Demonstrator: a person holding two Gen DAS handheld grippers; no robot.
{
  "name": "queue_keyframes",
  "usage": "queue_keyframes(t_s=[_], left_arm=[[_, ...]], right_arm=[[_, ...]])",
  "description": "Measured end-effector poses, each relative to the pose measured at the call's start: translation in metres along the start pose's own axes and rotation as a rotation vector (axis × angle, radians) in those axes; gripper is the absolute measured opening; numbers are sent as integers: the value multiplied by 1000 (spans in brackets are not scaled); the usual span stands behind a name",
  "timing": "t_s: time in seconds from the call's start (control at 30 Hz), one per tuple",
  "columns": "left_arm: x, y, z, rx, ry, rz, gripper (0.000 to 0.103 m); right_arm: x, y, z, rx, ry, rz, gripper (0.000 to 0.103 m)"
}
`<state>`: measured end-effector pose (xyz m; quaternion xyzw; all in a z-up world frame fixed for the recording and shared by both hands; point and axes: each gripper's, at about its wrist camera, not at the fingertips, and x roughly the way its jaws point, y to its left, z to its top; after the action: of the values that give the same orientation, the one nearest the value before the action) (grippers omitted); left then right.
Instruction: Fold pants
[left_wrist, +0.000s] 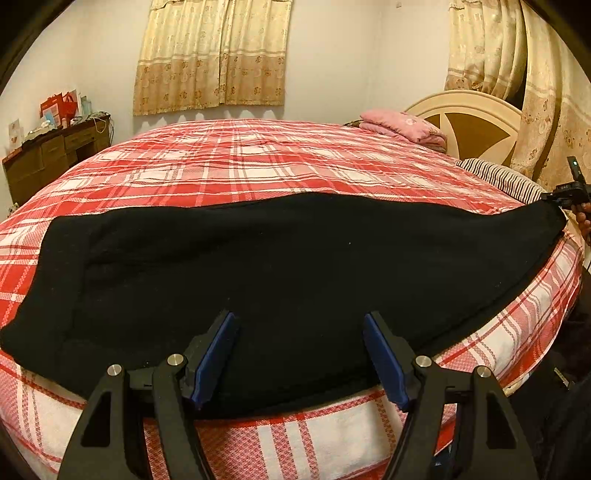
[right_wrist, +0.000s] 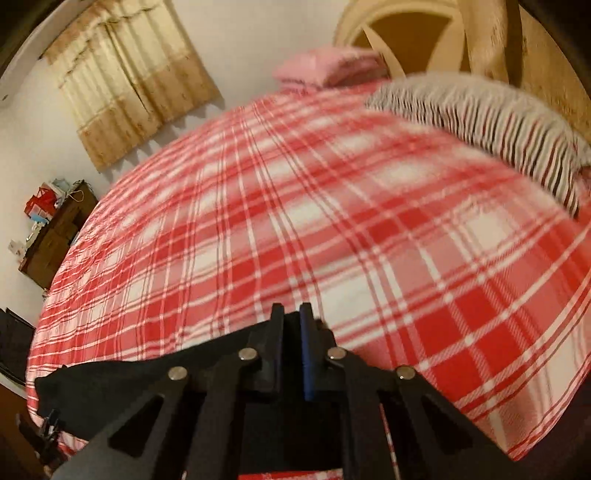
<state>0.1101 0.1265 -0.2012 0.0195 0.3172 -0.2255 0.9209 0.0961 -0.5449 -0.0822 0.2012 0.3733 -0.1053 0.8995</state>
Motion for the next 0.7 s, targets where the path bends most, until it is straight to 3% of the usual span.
queue_keyframes(t_s=[0.03, 0.07, 0.1, 0.13, 0.23, 0.37, 0.5, 0.53, 0.63, 0.7], left_arm=[[0, 0, 0, 5, 0, 1, 72], [-1, 0, 0, 8, 1, 3, 72], [-1, -1, 0, 12, 3, 6, 72], [-2, -1, 0, 16, 3, 10, 72], [-6, 2, 0, 17, -6, 24, 72], [-4, 9, -3, -11, -2, 15, 72], [-3, 2, -5, 26, 4, 29, 73], [-5, 0, -5, 36, 8, 34, 73], [-15, -2, 4, 16, -30, 28, 73], [-20, -5, 15, 14, -74, 29, 73]], right_arm=[[6, 2, 1, -24, 1, -32, 18], [12, 2, 1, -28, 13, -56, 29], [20, -1, 1, -29, 30, -89, 55], [23, -5, -1, -29, 29, -113, 63], [10, -11, -12, -32, -13, -154, 63], [-16, -6, -37, -45, 3, -98, 63], [-3, 3, -71, -164, 130, -272, 61], [-2, 2, -74, -166, 136, -274, 61], [-13, 8, -67, -169, 117, -300, 60], [-33, 30, -58, -196, 51, -253, 60]])
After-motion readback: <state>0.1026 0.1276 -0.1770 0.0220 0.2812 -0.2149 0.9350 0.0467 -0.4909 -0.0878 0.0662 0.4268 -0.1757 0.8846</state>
